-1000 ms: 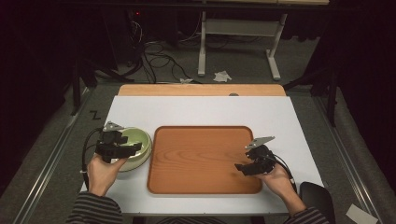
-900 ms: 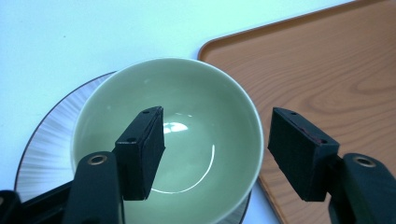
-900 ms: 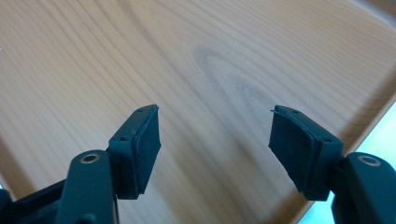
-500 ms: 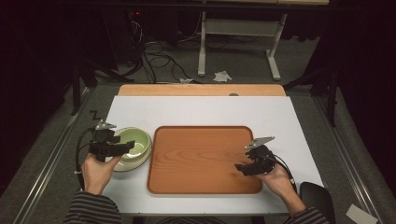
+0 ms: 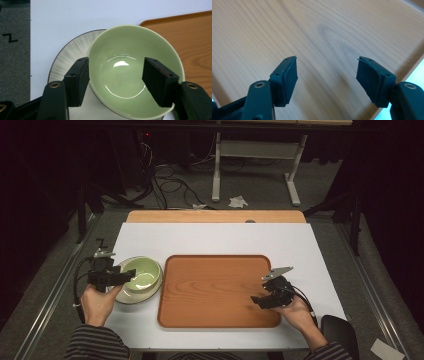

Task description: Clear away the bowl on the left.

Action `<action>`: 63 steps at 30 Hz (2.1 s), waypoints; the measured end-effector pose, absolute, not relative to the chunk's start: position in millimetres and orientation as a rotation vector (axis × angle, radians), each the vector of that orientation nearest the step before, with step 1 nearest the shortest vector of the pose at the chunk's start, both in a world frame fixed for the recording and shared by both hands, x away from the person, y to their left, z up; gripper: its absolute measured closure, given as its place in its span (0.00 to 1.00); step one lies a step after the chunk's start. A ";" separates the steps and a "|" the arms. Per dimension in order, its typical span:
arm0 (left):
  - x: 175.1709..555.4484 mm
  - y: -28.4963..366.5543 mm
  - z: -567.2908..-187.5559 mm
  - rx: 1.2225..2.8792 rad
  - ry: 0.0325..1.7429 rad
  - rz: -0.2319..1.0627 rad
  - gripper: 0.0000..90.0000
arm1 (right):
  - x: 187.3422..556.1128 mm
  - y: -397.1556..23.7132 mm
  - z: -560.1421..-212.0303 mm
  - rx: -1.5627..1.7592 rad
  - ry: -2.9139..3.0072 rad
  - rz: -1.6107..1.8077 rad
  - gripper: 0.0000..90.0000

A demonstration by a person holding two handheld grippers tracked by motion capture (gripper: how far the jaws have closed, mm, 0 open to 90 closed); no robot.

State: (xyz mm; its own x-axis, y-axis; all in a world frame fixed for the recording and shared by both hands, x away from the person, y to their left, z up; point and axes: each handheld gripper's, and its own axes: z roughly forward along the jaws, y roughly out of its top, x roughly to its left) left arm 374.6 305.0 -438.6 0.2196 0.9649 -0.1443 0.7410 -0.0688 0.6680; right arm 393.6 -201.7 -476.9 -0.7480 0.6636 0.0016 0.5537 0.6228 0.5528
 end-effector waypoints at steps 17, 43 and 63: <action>386.4 312.6 -457.3 1.921 1.679 0.401 0.48 | 391.3 -200.5 -475.3 0.974 2.632 0.802 0.39; 401.1 298.5 -471.3 1.978 1.733 0.374 0.63 | 390.4 -198.9 -475.2 0.964 2.621 0.803 0.41; 407.1 308.4 -482.0 1.941 1.802 0.258 0.82 | 390.1 -197.2 -476.4 0.956 2.633 0.793 0.40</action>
